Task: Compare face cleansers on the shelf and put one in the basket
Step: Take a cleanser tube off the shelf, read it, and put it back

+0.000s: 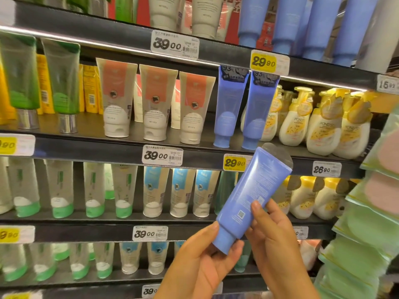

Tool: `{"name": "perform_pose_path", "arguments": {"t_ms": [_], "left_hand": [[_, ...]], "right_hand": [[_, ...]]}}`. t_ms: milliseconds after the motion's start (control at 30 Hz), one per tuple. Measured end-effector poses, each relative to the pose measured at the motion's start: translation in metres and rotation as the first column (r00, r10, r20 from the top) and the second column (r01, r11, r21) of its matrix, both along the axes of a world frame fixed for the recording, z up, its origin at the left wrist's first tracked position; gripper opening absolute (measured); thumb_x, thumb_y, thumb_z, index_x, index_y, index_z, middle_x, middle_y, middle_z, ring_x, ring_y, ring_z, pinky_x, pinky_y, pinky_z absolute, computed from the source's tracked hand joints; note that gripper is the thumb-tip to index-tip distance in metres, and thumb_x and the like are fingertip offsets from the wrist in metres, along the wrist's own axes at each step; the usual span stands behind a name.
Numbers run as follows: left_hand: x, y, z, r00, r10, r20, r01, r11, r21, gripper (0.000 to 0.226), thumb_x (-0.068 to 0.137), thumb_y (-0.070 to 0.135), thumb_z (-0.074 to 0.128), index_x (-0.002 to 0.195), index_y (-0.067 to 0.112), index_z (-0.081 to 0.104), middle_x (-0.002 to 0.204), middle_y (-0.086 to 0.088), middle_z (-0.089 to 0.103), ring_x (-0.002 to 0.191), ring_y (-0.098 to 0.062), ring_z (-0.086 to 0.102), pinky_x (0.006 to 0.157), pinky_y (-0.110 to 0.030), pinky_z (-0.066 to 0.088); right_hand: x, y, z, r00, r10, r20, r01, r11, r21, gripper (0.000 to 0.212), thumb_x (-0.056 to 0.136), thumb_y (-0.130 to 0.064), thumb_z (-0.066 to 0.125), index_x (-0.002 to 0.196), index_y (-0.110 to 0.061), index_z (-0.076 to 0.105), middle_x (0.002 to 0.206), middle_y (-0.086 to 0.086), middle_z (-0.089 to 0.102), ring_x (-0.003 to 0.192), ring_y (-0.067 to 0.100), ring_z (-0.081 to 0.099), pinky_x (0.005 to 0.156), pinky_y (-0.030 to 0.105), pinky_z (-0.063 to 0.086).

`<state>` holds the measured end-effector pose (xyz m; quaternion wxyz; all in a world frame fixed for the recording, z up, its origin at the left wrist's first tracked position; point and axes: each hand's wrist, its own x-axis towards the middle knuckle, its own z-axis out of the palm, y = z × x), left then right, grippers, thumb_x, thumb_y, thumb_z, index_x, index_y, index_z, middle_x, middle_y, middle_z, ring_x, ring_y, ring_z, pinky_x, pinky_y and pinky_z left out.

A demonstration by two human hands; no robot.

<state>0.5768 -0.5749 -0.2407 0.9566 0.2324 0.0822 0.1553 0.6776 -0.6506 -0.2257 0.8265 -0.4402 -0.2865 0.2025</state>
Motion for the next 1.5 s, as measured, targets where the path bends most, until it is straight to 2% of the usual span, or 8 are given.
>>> {"name": "perform_pose_path", "arguments": {"t_ms": [233,433,600,800,967,1067,1333,1500], "left_hand": [[0.002,0.002,-0.003,1.0,-0.027,0.006,0.027,0.999,-0.044,0.031,0.067,0.013,0.062,0.083,-0.012,0.072,0.095,-0.031,0.068,0.064,-0.035,0.069,0.054,-0.042,0.059],[0.007,0.009,-0.012,0.998,0.056,0.012,-0.058,0.986,0.154,0.035,0.068,0.009,0.061,0.099,-0.002,0.072,0.102,-0.023,0.07,0.071,-0.028,0.069,0.063,-0.036,0.059],[0.012,0.01,-0.018,0.989,0.148,-0.018,-0.135,0.941,0.31,0.053,0.058,-0.001,0.064,0.11,0.007,0.064,0.097,-0.011,0.074,0.079,-0.022,0.072,0.07,-0.033,0.058],[0.007,0.01,-0.015,0.997,0.061,-0.037,-0.047,0.954,0.296,0.039,0.067,-0.005,0.074,0.105,0.001,0.069,0.103,-0.018,0.071,0.085,-0.026,0.071,0.069,-0.034,0.059],[0.005,0.012,-0.017,0.999,-0.031,-0.015,0.033,0.991,0.128,0.031,0.072,0.007,0.063,0.096,-0.01,0.068,0.104,-0.03,0.067,0.077,-0.036,0.069,0.063,-0.04,0.059],[0.004,0.013,-0.021,0.998,-0.067,-0.017,0.069,0.978,0.199,0.031,0.073,0.009,0.066,0.097,-0.012,0.068,0.098,-0.03,0.066,0.072,-0.033,0.068,0.061,-0.038,0.059],[0.011,0.017,-0.027,0.988,0.144,-0.057,-0.11,0.91,0.399,0.038,0.062,0.003,0.077,0.099,0.003,0.068,0.092,-0.014,0.073,0.077,-0.021,0.07,0.067,-0.034,0.059],[0.011,0.016,-0.03,0.919,0.391,-0.042,-0.272,0.708,0.652,0.04,0.067,-0.009,0.072,0.099,0.013,0.064,0.087,0.006,0.074,0.075,-0.008,0.068,0.061,-0.019,0.053]], "right_hand": [[0.004,0.004,-0.002,0.998,0.011,-0.069,-0.008,0.999,0.033,0.038,0.075,-0.02,0.057,0.112,-0.012,0.056,0.094,0.006,0.074,0.079,0.017,0.071,0.061,0.027,0.057],[0.009,0.005,0.001,1.0,0.029,0.006,-0.029,0.997,-0.065,0.034,0.074,-0.022,0.06,0.105,-0.009,0.063,0.095,0.007,0.072,0.087,0.02,0.069,0.07,0.027,0.058],[0.01,0.008,-0.001,0.999,0.015,0.045,-0.006,0.983,-0.185,0.062,0.056,-0.042,0.077,0.105,-0.008,0.063,0.093,0.007,0.073,0.09,0.019,0.069,0.078,0.033,0.057],[0.013,0.006,-0.007,1.0,0.012,-0.005,-0.012,0.996,-0.084,0.034,0.069,-0.019,0.064,0.1,-0.004,0.066,0.091,0.009,0.073,0.084,0.02,0.07,0.067,0.026,0.057],[0.012,0.005,-0.007,0.997,0.08,-0.018,-0.081,0.996,-0.039,0.032,0.073,-0.014,0.057,0.102,-0.003,0.065,0.096,0.013,0.072,0.082,0.023,0.07,0.068,0.032,0.059],[0.012,0.004,-0.007,0.993,0.119,-0.021,-0.12,0.992,-0.032,0.035,0.074,-0.012,0.055,0.107,-0.003,0.063,0.098,0.015,0.072,0.084,0.024,0.069,0.072,0.035,0.058],[0.012,0.006,-0.008,0.995,0.085,0.046,-0.079,0.99,-0.116,0.042,0.072,-0.017,0.06,0.113,-0.01,0.062,0.105,0.005,0.072,0.095,0.02,0.069,0.072,0.027,0.057],[0.01,0.006,-0.009,0.994,0.106,0.04,-0.099,0.985,-0.144,0.046,0.069,-0.022,0.063,0.111,-0.006,0.062,0.099,0.004,0.073,0.092,0.018,0.07,0.07,0.024,0.055]]}}
